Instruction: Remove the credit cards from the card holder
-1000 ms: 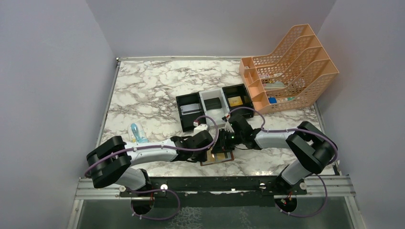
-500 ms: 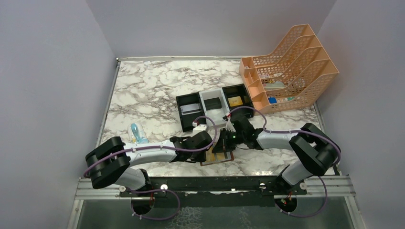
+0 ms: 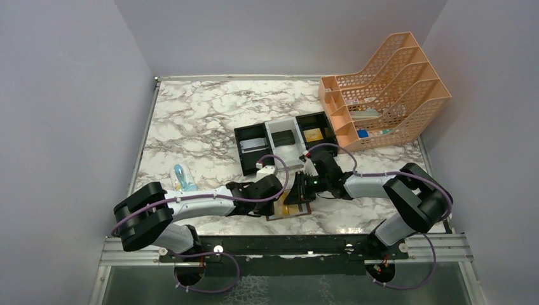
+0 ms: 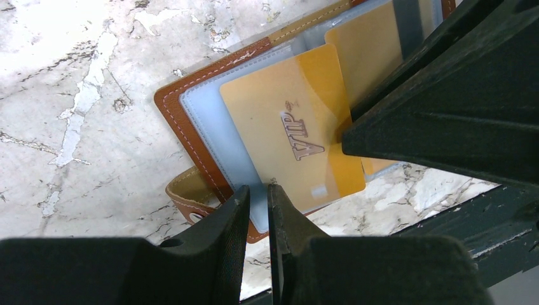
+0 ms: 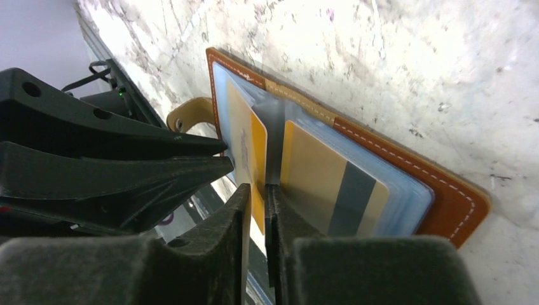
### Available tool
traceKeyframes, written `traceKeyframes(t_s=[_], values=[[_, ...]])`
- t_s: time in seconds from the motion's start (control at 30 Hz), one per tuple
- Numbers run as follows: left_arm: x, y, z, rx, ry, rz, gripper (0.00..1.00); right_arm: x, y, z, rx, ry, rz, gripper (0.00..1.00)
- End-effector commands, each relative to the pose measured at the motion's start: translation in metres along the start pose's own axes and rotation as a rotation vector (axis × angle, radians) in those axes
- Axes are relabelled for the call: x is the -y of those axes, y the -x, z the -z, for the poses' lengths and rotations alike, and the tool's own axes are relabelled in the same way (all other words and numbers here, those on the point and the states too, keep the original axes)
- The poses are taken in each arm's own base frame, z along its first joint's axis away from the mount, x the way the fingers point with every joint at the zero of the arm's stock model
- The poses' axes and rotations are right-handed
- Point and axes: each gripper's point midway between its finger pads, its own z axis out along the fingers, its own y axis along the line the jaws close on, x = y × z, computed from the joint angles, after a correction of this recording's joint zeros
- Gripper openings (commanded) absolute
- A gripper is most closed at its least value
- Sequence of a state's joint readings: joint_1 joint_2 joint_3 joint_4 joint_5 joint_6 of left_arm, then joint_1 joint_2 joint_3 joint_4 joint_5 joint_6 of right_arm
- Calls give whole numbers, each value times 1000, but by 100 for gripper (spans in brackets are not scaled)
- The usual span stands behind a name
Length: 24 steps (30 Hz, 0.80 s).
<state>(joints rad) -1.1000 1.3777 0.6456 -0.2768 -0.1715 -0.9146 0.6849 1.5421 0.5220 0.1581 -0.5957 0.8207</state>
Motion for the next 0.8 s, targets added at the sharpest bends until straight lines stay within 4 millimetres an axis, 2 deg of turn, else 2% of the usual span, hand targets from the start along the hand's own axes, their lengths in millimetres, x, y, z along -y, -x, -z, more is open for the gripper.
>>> traceKeyframes(t_s=[0.0, 0.2, 0.43, 0.53, 0.77], values=[[-18, -8, -2, -11, 70, -27, 20, -11, -4, -5, -23, 107, -11, 19], [-18, -9, -3, -18, 74, -28, 20, -9, -4, -11, -17, 133, -21, 19], [-19, -8, -3, -15, 77, -29, 20, 5, 0, -6, 15, 20, 0, 6], [-20, -8, -3, -14, 78, -29, 20, 10, 4, 0, 22, -32, 42, 5], [-18, -7, -2, -10, 73, -29, 20, 19, -5, 10, -4, -51, 51, 6]])
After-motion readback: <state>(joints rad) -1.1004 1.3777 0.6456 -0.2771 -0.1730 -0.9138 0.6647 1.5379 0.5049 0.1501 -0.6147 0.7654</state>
